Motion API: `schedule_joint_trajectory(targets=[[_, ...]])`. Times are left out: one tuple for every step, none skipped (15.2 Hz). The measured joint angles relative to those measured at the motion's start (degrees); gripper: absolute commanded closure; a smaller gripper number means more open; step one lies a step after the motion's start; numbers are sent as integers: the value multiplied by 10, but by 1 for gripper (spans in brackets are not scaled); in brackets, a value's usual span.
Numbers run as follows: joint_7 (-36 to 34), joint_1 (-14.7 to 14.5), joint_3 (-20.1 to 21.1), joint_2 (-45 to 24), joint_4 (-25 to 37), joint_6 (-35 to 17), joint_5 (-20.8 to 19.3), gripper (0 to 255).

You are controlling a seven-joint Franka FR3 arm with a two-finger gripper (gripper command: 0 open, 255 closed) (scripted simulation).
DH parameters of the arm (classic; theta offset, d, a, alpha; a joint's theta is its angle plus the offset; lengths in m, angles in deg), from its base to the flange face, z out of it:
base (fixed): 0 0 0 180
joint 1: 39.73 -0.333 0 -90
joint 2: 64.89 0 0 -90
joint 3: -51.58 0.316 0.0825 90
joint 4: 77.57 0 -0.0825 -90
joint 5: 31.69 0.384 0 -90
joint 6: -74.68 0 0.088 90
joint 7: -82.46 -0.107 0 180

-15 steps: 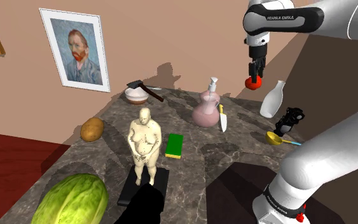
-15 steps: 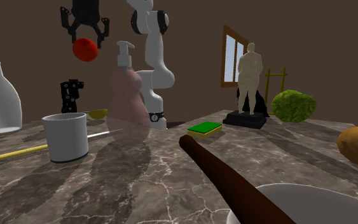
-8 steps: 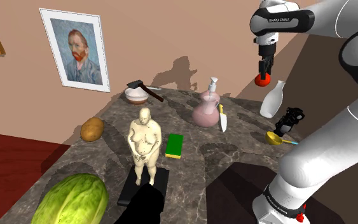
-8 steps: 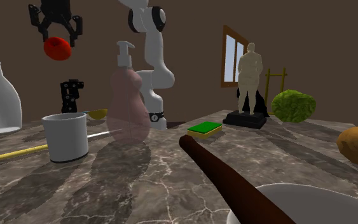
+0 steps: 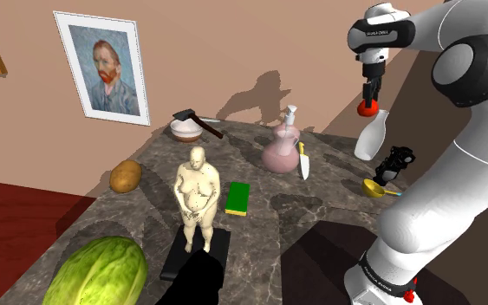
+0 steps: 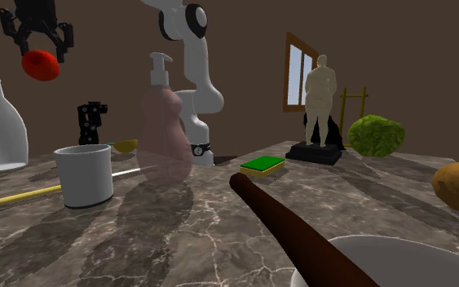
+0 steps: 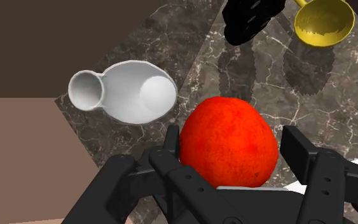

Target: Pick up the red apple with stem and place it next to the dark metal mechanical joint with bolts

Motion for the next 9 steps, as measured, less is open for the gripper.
schedule_joint_trajectory(targets=[[-1,1,-1,0,-8,-8,0,255],[-2,1,-2,3,-17,-15,-2,255],[-5,1,-1,4,-26,-21,-2,255],[-7,1,-2,6,-36,-29,-3,255],[-9,2,-2,6,-44,-37,-3,255],[-11,2,-2,6,-50,-43,-3,255],[-14,2,-2,7,-59,-51,-4,255],[-16,2,-2,7,-67,-58,-4,255],[-19,2,-2,8,-74,-64,-5,255]])
